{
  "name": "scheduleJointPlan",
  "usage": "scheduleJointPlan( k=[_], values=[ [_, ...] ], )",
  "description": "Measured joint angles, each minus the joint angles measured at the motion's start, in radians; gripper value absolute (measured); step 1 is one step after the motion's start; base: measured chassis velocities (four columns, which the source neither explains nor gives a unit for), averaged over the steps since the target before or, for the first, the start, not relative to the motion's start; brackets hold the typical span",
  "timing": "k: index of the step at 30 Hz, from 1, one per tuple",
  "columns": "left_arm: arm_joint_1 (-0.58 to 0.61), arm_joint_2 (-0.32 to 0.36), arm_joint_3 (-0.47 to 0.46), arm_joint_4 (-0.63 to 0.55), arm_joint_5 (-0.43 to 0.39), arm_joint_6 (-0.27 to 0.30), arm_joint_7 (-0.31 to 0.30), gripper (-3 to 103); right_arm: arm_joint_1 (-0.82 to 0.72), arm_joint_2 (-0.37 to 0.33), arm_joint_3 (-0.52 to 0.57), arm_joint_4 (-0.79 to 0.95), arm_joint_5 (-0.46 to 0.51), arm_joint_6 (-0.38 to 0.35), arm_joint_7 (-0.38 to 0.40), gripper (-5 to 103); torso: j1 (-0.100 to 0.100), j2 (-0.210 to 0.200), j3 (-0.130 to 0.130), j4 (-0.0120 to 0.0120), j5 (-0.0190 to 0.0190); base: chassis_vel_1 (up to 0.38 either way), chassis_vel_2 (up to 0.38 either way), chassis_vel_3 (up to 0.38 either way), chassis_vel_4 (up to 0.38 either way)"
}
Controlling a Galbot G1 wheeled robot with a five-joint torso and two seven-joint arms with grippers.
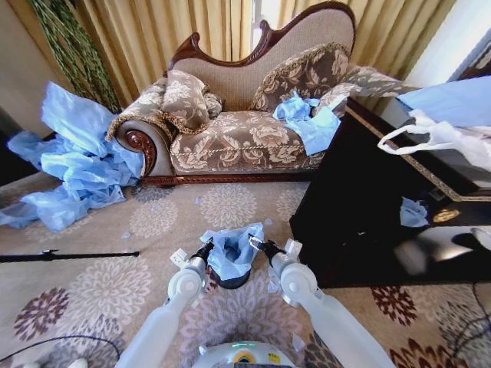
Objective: Place a garbage bag over the trash bin.
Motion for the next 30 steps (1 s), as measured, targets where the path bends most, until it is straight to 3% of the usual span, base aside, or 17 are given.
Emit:
scheduleJointPlan(
  k=[5, 11, 14, 24, 28, 29, 30],
  values=[
    [-0.002, -0.006, 0.002, 0.009, 0.004, 0.001, 0.000, 0, 0.051, 0.050, -0.002, -0.080, 0.040, 0.001, -0.014, 100, 0.000, 0.000, 0.000, 0.0003, -0.0001, 0.000, 0.000, 0.000, 0.000],
    [-0.007, -0.006, 0.005, 0.013, 0.005, 0.001, 0.000, 0, 0.075, 0.085, -0.002, -0.165, 0.022, 0.003, -0.052, 102, 0.000, 0.000, 0.000, 0.0003, 0.0001, 0.000, 0.000, 0.000, 0.000],
    [-0.012, -0.003, 0.005, 0.014, 0.004, 0.002, 0.000, 0, 0.074, 0.087, 0.002, -0.190, 0.006, 0.008, -0.086, 95, 0.000, 0.000, 0.000, 0.0002, 0.0000, 0.000, 0.000, 0.000, 0.000],
    [-0.022, -0.002, 0.009, 0.019, 0.005, 0.003, 0.001, 0, 0.050, 0.084, 0.000, -0.191, -0.021, 0.022, -0.135, 51, 0.000, 0.000, 0.000, 0.0002, 0.0000, 0.000, 0.000, 0.000, 0.000],
    [-0.024, -0.001, 0.009, 0.019, 0.005, 0.003, 0.002, 0, 0.051, 0.089, -0.002, -0.193, -0.036, 0.028, -0.143, 46, 0.000, 0.000, 0.000, 0.0002, 0.0000, 0.000, 0.000, 0.000, 0.000],
    [-0.025, 0.000, 0.008, 0.019, 0.006, 0.003, 0.002, 0, 0.050, 0.089, -0.005, -0.192, -0.043, 0.031, -0.146, 36, 0.000, 0.000, 0.000, 0.0002, 0.0000, 0.000, 0.000, 0.000, 0.000],
    [-0.025, 0.000, 0.007, 0.019, 0.008, 0.003, 0.003, 0, 0.047, 0.089, -0.008, -0.186, -0.046, 0.033, -0.146, 36, 0.000, 0.000, 0.000, 0.0002, 0.0000, 0.000, 0.000, 0.000, 0.000]
  ],
)
